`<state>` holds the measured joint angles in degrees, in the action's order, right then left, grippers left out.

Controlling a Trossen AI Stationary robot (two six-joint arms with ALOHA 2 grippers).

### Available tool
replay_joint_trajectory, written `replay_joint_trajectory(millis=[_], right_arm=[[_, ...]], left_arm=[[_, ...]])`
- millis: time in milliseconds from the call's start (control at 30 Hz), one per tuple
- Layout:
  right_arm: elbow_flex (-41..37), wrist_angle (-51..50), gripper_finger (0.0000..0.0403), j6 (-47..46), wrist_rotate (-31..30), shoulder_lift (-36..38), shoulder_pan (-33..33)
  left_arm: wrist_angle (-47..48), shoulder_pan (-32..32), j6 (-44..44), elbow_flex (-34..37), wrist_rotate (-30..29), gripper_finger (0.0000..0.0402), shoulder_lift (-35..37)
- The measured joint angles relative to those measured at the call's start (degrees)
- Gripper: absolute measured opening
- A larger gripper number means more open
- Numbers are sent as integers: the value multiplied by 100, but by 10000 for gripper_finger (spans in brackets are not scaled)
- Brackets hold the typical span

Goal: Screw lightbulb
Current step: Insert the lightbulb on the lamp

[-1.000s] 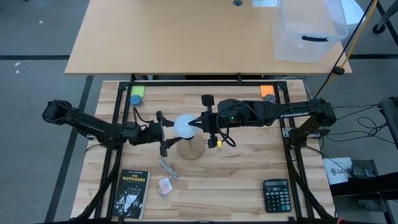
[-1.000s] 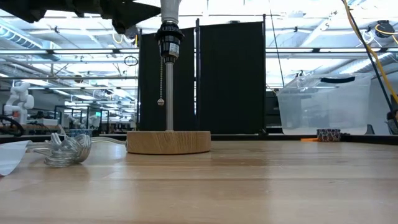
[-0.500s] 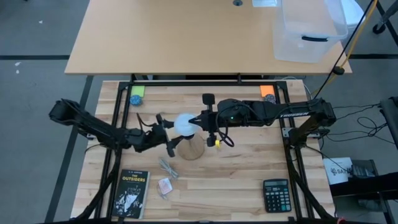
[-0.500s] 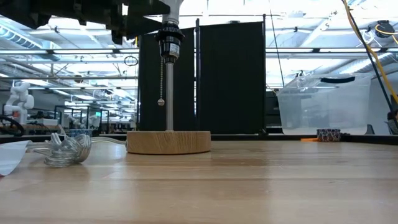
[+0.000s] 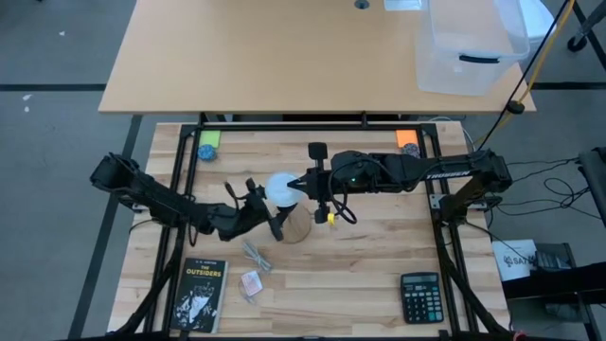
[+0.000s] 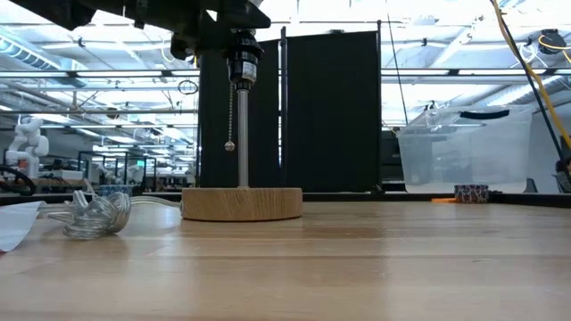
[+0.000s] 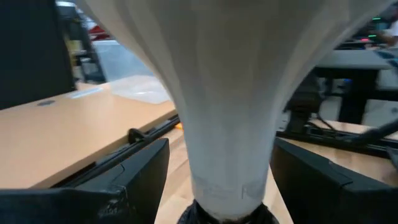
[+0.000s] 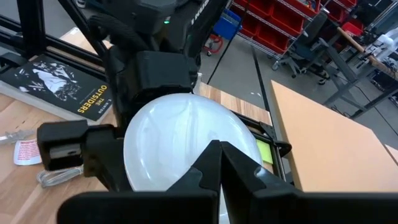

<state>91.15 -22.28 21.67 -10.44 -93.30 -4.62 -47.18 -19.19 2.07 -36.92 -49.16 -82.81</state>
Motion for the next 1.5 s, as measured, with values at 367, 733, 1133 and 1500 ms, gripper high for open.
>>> replay_joint_trajectory(millis=[367, 733, 1133, 1500], right_arm=[[0, 16, 0, 0, -2, 0, 0], [-2, 25, 0, -2, -4, 0, 2], [-4, -31, 0, -101, 28, 4, -48], [-4, -34, 0, -448, -76, 4, -140]], left_arm=[[-8, -502, 318, -451, -1672, 275, -428], [-9, -528, 317, -595, -1781, 193, -513], [-11, -506, 621, -591, -1399, 155, -509], [-22, -391, 703, -461, -1103, 159, -496]])
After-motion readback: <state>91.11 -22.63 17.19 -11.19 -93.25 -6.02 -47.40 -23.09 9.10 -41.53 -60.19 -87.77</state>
